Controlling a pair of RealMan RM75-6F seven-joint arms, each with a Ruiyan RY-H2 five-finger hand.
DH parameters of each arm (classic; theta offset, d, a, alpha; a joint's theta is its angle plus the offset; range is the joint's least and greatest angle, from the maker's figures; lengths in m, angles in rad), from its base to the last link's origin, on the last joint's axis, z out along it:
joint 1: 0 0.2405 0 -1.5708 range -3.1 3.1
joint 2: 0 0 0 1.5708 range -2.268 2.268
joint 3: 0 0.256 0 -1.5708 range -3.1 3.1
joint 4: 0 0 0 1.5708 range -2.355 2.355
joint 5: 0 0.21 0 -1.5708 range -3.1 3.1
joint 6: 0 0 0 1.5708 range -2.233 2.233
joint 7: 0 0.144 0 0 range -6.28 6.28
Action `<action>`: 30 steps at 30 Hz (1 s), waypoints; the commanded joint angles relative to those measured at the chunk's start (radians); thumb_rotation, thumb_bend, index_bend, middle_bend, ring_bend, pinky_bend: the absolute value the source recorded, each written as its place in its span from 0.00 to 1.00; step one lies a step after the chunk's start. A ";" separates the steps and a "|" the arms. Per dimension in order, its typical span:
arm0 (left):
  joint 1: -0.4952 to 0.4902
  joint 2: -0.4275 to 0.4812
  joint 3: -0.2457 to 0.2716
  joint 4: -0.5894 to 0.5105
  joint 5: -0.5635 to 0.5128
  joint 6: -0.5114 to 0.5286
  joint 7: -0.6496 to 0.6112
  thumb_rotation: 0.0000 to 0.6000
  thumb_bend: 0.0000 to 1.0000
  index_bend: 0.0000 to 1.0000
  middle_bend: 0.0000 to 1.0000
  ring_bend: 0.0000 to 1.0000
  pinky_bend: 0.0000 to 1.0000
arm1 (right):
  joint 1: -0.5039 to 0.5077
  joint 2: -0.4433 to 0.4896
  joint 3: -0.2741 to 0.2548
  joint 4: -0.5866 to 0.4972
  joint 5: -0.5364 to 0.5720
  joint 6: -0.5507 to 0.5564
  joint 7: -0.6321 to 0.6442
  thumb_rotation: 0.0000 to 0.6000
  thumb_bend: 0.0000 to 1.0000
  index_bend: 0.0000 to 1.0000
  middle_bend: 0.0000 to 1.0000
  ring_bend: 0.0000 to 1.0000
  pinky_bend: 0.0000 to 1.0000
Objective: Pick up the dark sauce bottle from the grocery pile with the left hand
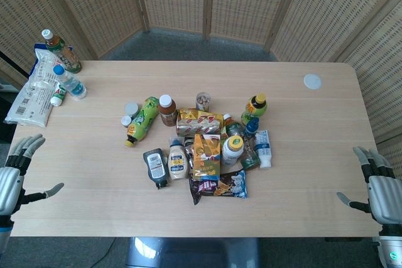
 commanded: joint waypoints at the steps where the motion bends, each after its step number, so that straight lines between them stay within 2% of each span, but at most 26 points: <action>1: -0.001 -0.004 0.005 0.004 0.000 -0.007 -0.002 1.00 0.00 0.10 0.00 0.00 0.00 | 0.000 0.000 0.000 0.000 0.000 -0.001 0.000 0.98 0.00 0.00 0.00 0.00 0.00; 9: -0.021 -0.023 0.027 0.040 0.031 -0.043 0.020 1.00 0.00 0.10 0.00 0.00 0.00 | -0.002 0.004 0.005 -0.001 0.002 0.008 0.004 0.98 0.00 0.00 0.00 0.00 0.00; 13: -0.063 -0.019 0.041 0.070 0.055 -0.110 0.041 1.00 0.00 0.10 0.00 0.00 0.00 | -0.003 0.004 0.008 0.003 0.011 0.007 0.005 0.98 0.00 0.00 0.00 0.00 0.00; 18: -0.158 0.046 0.041 0.045 0.107 -0.222 0.132 1.00 0.00 0.09 0.00 0.00 0.00 | -0.006 0.004 0.016 0.003 0.012 0.024 -0.002 0.99 0.00 0.00 0.00 0.00 0.00; 23: -0.270 0.137 0.039 -0.063 0.112 -0.398 0.201 1.00 0.00 0.03 0.00 0.00 0.00 | -0.008 0.003 0.021 0.004 0.022 0.026 -0.005 0.98 0.00 0.00 0.00 0.00 0.00; 30: -0.383 0.172 0.038 -0.121 0.131 -0.568 0.371 1.00 0.00 0.02 0.00 0.00 0.00 | -0.011 0.008 0.026 0.003 0.023 0.035 0.003 0.98 0.00 0.00 0.00 0.00 0.00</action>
